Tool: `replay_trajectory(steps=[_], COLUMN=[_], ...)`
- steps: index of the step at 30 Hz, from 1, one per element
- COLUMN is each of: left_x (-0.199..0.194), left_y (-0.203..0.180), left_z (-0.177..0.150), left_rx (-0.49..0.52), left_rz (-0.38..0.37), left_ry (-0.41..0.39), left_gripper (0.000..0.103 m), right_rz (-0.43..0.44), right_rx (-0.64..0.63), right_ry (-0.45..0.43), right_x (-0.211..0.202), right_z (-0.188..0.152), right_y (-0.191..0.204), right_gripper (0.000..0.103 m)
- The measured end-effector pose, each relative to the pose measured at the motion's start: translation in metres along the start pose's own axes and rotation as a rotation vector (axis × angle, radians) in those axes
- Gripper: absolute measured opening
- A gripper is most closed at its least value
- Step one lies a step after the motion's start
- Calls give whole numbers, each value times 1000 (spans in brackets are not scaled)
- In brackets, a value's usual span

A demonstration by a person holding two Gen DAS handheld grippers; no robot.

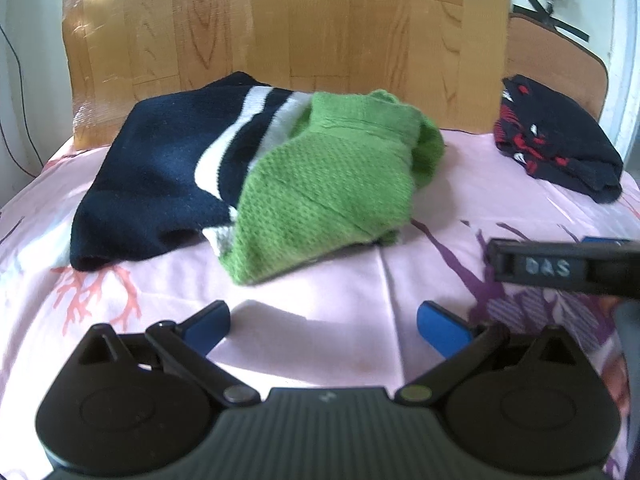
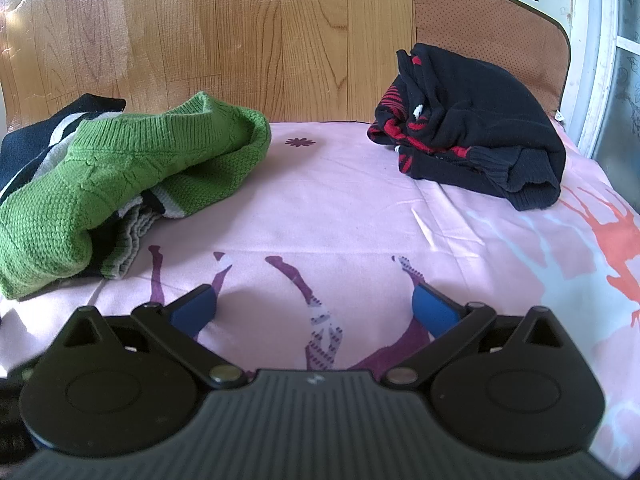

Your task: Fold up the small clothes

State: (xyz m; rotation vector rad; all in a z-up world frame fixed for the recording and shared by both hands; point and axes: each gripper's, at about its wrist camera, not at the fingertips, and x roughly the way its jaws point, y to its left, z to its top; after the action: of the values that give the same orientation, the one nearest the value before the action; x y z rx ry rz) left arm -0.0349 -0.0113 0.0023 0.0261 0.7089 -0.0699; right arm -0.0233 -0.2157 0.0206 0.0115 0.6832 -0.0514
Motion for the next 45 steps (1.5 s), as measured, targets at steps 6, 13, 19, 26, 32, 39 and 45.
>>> replay_trajectory(steps=[6,13,19,26,32,39,45], left_x=[-7,-22,-30,-32,-32,-34,-42], left_y=[-6,-16,-21,-23,-22,-12,23], left_z=[-2,-11,-15,-15,-15,-14,-6], left_rx=[-1,27,34,35,33,-2,-19], left_rz=[-16,-57,-112,-129,-130,-171,-83], left_ry=[29,67,96,105,106,88,-59], left_gripper=[103,103,103,103,103,103,103], right_rz=[0,0,0,0,0,1,2], right_rx=[0,0,0,0,0,0,0], right_ry=[0,0,0,0,0,0,1], right_x=[0,0,0,0,0,0,-2], right_z=[0,0,0,0,0,0,1], right_y=[0,0,0,0,0,0,-1], right_gripper=[103,103,103,103,103,103,103])
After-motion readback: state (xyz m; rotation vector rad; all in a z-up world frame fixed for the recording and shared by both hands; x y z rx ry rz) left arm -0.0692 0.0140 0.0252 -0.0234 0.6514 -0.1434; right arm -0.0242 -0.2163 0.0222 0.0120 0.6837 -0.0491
